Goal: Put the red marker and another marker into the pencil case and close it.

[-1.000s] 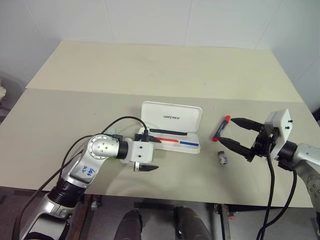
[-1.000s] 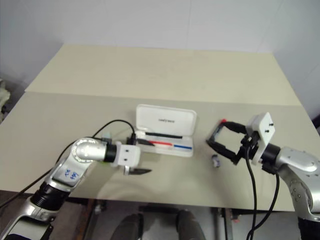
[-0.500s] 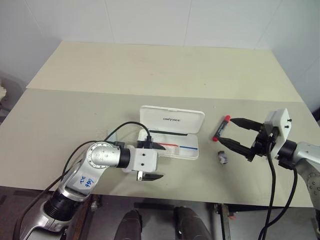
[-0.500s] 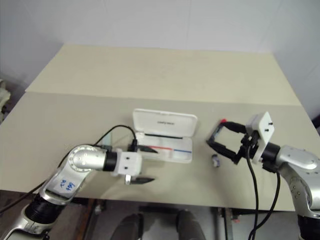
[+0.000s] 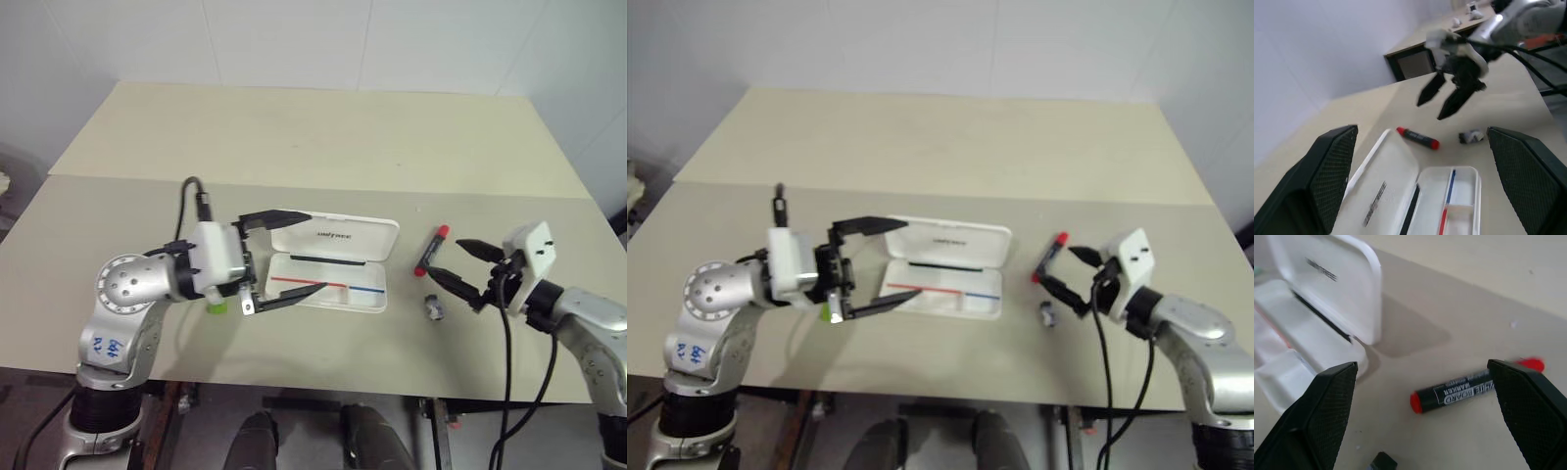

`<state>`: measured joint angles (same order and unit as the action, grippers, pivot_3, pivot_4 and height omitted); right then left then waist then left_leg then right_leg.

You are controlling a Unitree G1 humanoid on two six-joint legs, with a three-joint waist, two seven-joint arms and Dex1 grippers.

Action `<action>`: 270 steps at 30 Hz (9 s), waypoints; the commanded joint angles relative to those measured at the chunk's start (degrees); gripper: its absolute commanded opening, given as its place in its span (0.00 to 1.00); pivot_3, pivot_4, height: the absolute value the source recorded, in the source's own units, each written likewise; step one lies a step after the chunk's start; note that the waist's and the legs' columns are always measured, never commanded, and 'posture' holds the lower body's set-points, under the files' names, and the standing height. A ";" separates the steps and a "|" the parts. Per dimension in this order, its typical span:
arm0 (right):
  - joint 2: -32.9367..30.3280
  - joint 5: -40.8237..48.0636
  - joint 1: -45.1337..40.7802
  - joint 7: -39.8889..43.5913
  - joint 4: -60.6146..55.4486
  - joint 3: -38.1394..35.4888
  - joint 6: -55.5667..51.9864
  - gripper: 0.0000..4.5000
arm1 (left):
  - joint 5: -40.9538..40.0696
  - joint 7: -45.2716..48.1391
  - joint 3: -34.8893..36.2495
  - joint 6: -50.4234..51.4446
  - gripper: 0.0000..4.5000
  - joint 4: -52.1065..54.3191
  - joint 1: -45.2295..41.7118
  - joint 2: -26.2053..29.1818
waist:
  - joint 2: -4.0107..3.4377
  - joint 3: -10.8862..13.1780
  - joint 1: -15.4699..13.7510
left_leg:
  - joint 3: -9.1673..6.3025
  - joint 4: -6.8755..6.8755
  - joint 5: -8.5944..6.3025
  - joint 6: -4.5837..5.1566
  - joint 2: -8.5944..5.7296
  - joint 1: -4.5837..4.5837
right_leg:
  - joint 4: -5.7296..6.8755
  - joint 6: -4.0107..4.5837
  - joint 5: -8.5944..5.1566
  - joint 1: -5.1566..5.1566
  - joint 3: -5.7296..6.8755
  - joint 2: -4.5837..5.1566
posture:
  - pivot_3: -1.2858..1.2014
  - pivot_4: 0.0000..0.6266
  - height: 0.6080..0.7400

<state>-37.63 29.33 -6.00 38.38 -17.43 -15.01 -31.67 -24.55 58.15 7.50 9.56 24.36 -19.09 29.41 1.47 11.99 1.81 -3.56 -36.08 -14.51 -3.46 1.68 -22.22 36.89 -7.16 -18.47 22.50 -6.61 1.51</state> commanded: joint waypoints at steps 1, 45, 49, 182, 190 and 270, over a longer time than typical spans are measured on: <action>4.22 -2.47 -1.29 -7.09 -0.56 1.45 -0.37 1.00 | -7.23 4.32 5.45 -4.69 1.00 -3.07 0.83 0.85 | 0.02 0.00 0.02 | 0.00 -0.02 0.00 0.00 0.00 0.00 | 0.00 0.00 0.00 -0.01 0.00 0.00 | 0.52 0.24 1.00; 14.09 -15.42 -19.85 -27.53 13.18 4.28 -6.21 0.14 | -20.62 21.84 13.16 -1.52 1.00 -20.44 1.94 12.08 | 0.36 -0.20 0.48 | 0.29 0.05 -0.03 -0.06 0.05 -0.09 | -0.46 0.62 -0.12 0.08 -0.13 0.16 | 0.52 0.24 1.00; 11.08 -14.45 -26.05 -25.36 13.71 2.77 -4.71 0.14 | -20.67 21.97 13.28 -1.47 1.00 -21.15 1.62 11.91 | 0.18 -0.09 1.23 | 0.29 0.22 -0.04 -0.06 0.05 -0.15 | -0.45 0.10 0.15 0.21 -0.12 0.15 | 0.52 0.24 1.00; -10.70 19.35 -15.50 30.53 -4.44 -2.57 -2.90 1.00 | 11.06 -62.94 -0.13 38.95 1.00 9.14 17.24 -21.79 | 0.25 -0.09 -0.26 | 0.05 -0.44 -0.03 -0.06 -0.03 -0.82 | -0.02 -0.09 0.32 0.66 0.03 0.07 | 0.52 0.24 1.00; -10.12 20.07 -12.00 30.34 -4.66 -4.12 0.08 1.00 | 12.35 -63.86 -0.83 48.19 1.00 7.13 13.67 -21.39 | 0.25 -0.09 -0.18 | 0.14 -0.36 -0.03 -0.06 -0.03 -0.07 | -0.56 0.06 0.24 -0.22 -0.04 0.04 | 0.52 0.24 1.00; -6.26 14.72 -0.80 15.11 -12.33 -1.84 7.64 1.00 | 17.31 6.33 -22.08 -3.60 0.24 -27.40 -16.95 -0.07 | 0.22 0.00 -0.28 | 0.16 -0.27 -0.07 -0.09 0.03 -0.73 | -0.87 -0.34 0.66 0.26 -0.01 0.09 | 0.52 0.24 1.00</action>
<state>-44.12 43.88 -6.48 53.80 -27.76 -16.18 -25.00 -6.30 63.96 -15.08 5.83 -5.69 -36.52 28.87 1.69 11.99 1.53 -3.40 -36.36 -14.58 -3.55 1.71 -22.95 36.02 -7.50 -17.82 22.76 -6.62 1.60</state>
